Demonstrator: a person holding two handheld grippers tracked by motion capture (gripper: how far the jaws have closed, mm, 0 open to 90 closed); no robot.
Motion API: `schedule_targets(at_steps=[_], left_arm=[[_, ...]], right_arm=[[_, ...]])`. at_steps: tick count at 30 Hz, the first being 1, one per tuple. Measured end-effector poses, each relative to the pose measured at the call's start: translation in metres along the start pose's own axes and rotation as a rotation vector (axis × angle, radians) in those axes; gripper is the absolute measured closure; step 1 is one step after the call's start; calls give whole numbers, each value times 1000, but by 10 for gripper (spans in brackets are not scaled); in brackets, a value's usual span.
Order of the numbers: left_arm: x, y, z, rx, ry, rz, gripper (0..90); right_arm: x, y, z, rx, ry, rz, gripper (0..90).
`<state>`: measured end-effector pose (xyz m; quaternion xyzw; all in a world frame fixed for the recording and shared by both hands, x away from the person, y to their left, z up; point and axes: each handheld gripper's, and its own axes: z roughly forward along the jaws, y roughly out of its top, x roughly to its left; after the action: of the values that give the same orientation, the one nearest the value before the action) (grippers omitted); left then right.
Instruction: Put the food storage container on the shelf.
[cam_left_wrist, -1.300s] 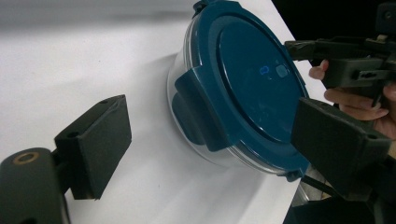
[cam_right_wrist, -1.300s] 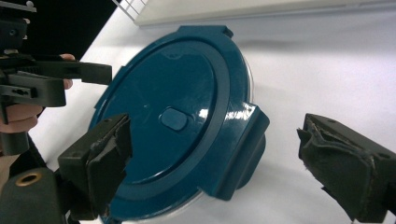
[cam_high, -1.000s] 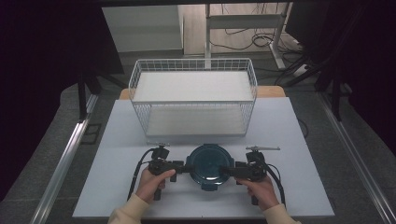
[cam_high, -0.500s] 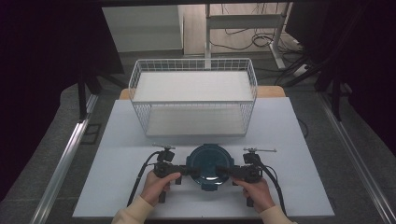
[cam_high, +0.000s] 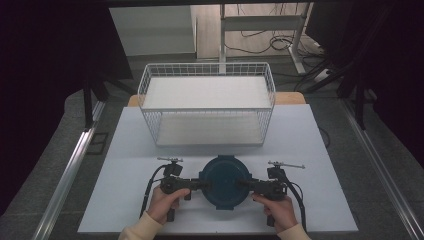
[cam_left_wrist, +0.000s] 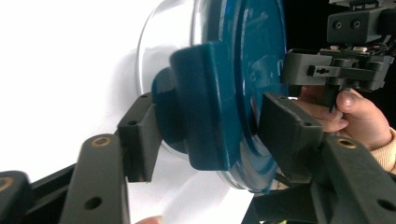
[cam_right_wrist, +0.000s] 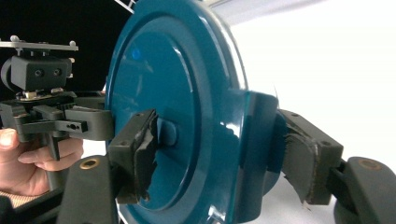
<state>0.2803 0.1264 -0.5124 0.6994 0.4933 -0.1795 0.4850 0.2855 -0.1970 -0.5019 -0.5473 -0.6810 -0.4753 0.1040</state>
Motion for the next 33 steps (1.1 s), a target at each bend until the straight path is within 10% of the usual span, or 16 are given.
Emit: schedule_targets(at_steps=[6,22,33], left_arm=[[-10,-1,-7,-28,15,21,451],[-67,5,-47,-137,35,235,471],[-80,9,-60,-166,34,292,467]], right_arm=[[9,-1,-6,-23,1,-70,345],[56,9,-45,-155,51,-282,346],[76,13,-56,-192,47,-361,350]])
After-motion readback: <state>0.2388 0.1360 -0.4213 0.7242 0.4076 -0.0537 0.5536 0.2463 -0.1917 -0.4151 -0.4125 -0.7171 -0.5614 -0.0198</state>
